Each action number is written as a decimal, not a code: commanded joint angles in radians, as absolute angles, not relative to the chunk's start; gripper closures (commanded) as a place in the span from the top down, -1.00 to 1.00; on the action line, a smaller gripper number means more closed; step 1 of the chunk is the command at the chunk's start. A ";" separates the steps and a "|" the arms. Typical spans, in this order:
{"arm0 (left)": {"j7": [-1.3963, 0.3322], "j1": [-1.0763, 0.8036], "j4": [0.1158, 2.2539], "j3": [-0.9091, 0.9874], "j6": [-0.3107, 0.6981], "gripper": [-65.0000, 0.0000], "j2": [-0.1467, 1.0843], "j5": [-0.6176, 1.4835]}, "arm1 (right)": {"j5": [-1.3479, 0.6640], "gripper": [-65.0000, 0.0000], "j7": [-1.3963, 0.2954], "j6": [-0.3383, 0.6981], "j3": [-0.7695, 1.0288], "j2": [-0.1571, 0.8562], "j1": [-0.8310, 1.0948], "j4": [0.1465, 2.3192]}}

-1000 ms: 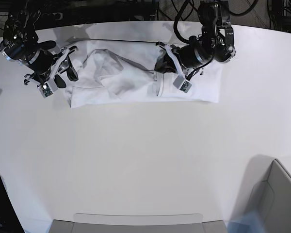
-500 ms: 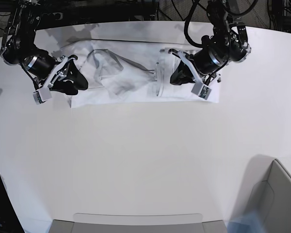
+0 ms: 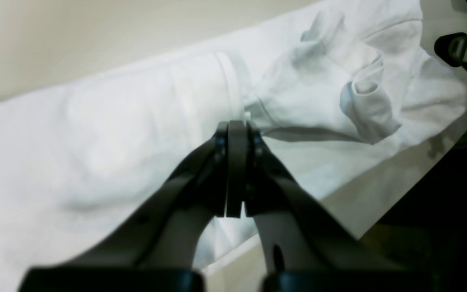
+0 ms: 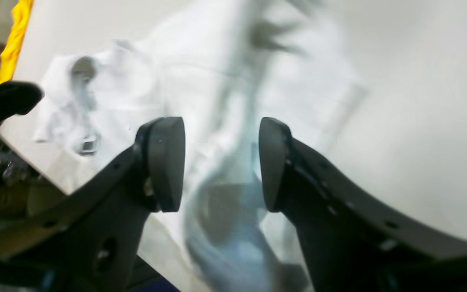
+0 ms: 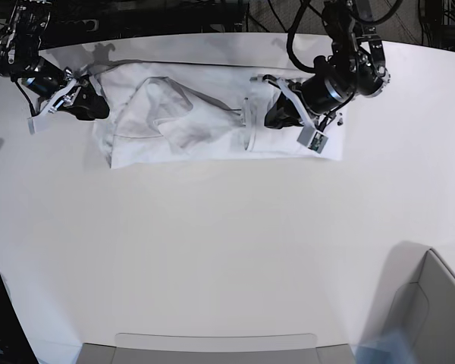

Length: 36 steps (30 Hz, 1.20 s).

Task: Fold the T-shirt properly
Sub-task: 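Fold the strip end with the right gripper toward the left gripper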

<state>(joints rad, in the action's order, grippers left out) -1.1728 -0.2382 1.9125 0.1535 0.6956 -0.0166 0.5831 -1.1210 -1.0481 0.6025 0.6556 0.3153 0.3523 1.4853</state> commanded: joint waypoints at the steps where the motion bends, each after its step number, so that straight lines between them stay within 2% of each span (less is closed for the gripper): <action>1: -1.153 -0.232 1.925 0.154 0.698 -1.00 -0.019 0.604 | -1.119 -0.09 -1.030 0.616 0.671 0.332 0.348 1.484; 5: -1.153 -0.231 1.925 0.153 0.698 -1.00 -0.019 0.604 | -0.992 -0.09 -1.030 0.615 0.674 0.325 0.341 1.440; 10: -1.153 -0.229 1.925 0.153 0.698 -1.00 -0.019 0.604 | -0.934 -0.09 -1.036 0.588 0.673 0.278 0.311 1.426; 13: -1.153 -0.231 1.920 0.153 0.698 -1.00 -0.019 0.604 | -0.929 -0.09 -1.036 0.526 0.673 0.246 0.285 1.423; 19: -1.153 -0.243 1.919 0.153 0.698 -1.00 -0.019 0.602 | -1.003 -0.09 -1.144 0.524 0.619 0.225 0.234 1.379; 26: -1.153 -0.252 1.919 0.153 0.698 -1.00 -0.019 0.602 | -1.036 -0.09 -1.150 0.524 0.610 0.208 0.205 1.382; 29: -1.153 -0.252 1.919 0.153 0.698 -1.00 -0.019 0.602 | -1.035 -0.09 -1.147 0.524 0.544 0.206 0.177 1.382; 36: -1.155 -0.252 1.919 0.153 0.698 -1.00 -0.021 0.602 | -0.963 -0.09 -1.015 0.518 0.326 0.203 0.128 1.382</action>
